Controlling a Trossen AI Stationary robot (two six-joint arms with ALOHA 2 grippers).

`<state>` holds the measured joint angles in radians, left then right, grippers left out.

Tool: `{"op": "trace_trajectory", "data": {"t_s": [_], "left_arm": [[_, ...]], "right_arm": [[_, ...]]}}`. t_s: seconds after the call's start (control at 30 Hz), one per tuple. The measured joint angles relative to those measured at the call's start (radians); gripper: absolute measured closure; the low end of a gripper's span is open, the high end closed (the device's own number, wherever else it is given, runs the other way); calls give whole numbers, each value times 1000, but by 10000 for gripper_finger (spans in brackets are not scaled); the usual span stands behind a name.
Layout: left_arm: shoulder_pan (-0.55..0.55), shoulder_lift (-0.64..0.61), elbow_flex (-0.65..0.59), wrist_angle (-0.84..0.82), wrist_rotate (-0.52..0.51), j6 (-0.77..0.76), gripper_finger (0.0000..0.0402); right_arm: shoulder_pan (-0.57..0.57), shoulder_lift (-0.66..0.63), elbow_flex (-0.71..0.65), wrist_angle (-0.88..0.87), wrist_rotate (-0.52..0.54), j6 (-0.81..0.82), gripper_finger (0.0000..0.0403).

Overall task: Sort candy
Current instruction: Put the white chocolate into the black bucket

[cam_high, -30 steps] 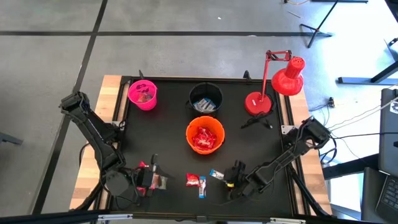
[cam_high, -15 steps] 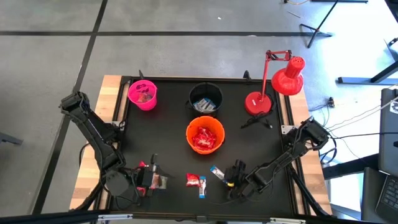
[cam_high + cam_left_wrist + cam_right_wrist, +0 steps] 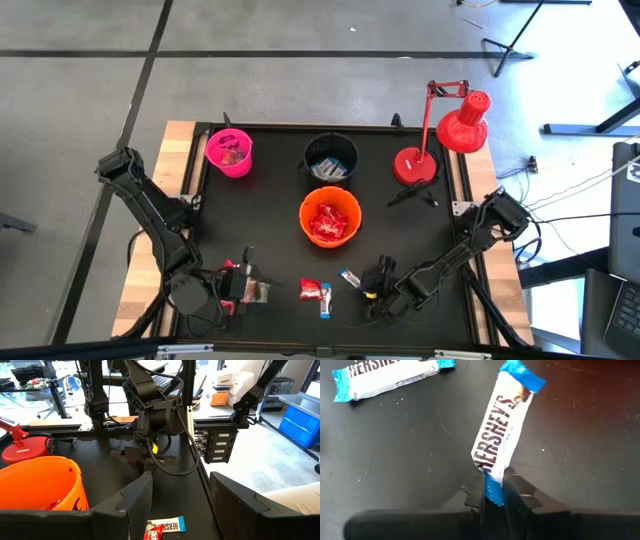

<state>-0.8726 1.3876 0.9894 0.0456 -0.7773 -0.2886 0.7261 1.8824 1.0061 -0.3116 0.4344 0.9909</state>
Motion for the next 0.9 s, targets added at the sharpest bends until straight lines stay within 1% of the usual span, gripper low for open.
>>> {"op": "trace_trajectory", "data": {"t_s": [0.13, 0.27, 0.37, 0.57, 0.9], "left_arm": [[0, 0, 0, 0, 0, 0, 215], [0, 0, 0, 0, -8, 0, 215], [0, 0, 0, 0, -15, 0, 215], [0, 0, 0, -1, -15, 0, 215], [0, 0, 0, -1, -15, 0, 215]], "right_arm": [[-1, -4, 23, -22, -28, -6, 362], [-1, -11, 62, -36, -55, -54, 362], [1, -29, 102, -50, -49, -83, 364], [0, -47, 180, -60, 0, -165, 399], [1, -60, 319, -59, 77, -340, 402]]}}
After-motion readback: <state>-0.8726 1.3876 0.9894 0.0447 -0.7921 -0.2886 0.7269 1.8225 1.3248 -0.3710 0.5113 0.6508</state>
